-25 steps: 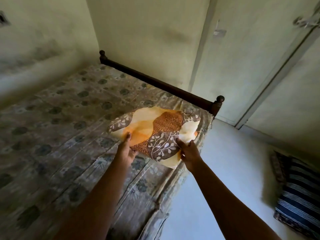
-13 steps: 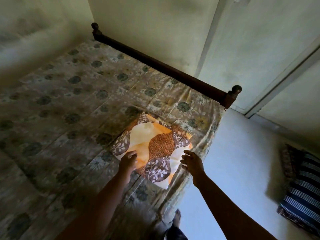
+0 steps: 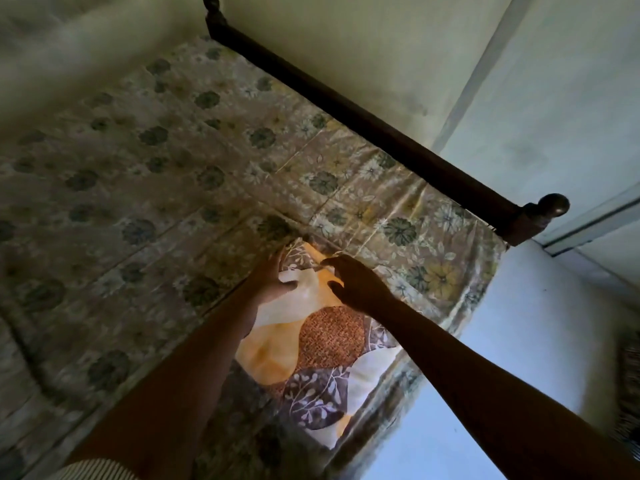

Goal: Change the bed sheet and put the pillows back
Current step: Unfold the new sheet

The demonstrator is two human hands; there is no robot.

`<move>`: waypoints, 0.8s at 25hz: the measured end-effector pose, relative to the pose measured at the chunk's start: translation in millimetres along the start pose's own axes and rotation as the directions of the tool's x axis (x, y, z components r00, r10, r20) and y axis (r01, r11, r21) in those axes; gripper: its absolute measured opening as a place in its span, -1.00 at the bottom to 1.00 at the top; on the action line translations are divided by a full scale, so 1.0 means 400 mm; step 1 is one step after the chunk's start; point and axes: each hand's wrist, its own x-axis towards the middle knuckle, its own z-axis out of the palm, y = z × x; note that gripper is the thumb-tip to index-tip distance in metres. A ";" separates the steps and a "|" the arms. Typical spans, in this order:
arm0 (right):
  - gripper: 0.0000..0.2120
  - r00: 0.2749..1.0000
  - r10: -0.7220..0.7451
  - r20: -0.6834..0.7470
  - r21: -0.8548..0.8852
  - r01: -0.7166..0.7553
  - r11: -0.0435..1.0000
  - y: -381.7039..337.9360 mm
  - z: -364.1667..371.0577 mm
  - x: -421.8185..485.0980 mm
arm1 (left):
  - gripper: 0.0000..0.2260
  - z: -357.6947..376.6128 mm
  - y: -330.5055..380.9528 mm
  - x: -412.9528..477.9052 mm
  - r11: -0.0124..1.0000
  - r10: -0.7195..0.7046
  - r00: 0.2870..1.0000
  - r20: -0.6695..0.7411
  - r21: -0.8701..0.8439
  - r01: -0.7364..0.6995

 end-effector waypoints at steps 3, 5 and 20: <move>-0.59 0.996 0.077 -0.032 0.144 -0.072 0.987 0.047 -0.016 0.019 | 0.10 0.002 0.022 0.081 0.989 -0.052 0.996 0.073 -0.133 0.061; -0.52 0.990 0.136 -0.041 0.291 -0.119 0.949 0.080 -0.021 0.026 | 0.14 0.003 0.042 0.101 0.996 -0.031 0.995 0.098 -0.084 0.040; -0.59 0.995 0.036 0.090 -0.139 -0.024 0.990 0.021 0.046 -0.208 | -0.38 -0.171 0.171 -0.233 0.767 0.120 0.897 0.425 0.534 -0.356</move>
